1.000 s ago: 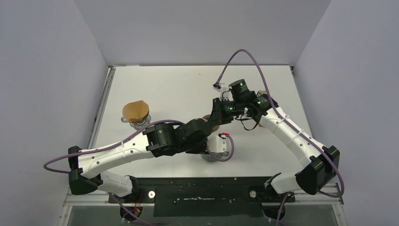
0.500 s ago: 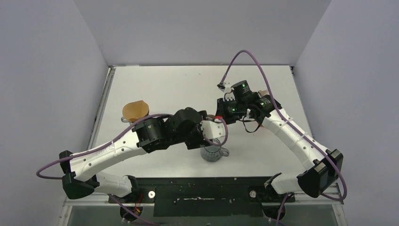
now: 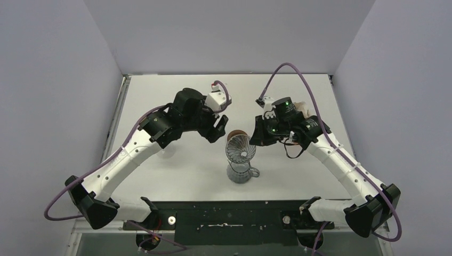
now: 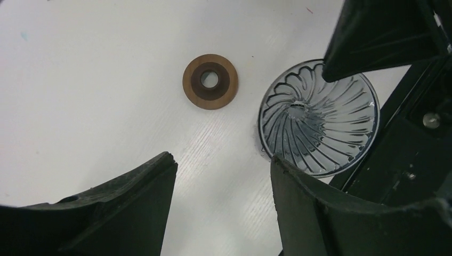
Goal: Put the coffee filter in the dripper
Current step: Adjust the coffee dripper.
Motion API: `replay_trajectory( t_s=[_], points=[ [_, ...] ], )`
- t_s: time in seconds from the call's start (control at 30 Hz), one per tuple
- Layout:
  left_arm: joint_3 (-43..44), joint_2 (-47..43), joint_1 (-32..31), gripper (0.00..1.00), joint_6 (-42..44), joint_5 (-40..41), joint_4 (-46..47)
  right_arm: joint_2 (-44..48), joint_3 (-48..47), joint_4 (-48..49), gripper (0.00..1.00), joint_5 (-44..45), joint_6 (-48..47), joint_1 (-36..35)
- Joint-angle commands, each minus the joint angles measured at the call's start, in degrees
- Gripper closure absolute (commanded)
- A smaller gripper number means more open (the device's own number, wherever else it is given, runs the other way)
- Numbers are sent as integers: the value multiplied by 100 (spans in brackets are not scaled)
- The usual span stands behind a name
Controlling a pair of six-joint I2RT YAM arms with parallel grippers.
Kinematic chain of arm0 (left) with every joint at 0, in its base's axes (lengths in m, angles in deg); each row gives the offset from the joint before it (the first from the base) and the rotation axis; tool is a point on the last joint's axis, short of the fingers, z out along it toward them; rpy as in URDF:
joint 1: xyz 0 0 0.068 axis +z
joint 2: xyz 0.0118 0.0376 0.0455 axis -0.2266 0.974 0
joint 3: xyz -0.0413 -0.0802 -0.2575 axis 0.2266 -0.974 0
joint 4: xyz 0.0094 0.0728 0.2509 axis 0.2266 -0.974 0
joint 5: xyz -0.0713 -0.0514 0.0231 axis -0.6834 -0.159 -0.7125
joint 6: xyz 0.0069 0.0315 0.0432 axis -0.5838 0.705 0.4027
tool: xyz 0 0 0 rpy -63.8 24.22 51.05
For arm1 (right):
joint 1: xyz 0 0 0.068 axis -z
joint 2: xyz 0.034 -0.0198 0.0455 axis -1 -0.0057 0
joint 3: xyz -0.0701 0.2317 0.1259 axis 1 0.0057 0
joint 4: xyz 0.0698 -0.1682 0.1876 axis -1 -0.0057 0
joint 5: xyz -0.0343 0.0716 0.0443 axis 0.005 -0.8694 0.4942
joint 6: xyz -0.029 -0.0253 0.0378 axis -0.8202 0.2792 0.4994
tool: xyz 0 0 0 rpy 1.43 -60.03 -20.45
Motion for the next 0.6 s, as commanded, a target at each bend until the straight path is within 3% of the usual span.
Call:
replay_trajectory(
  t_s=[0.0, 0.27, 0.57],
  points=[
    [248, 171, 528, 39, -1144, -1254, 256, 417, 154, 402, 100, 90, -83, 35],
    [-82, 321, 640, 46, -2024, -2203, 662, 755, 393, 722, 100, 116, -40, 34],
    [-541, 397, 643, 47, -2817, -1778, 1187, 1008, 455, 652, 100, 1441, 21, 41]
  ],
)
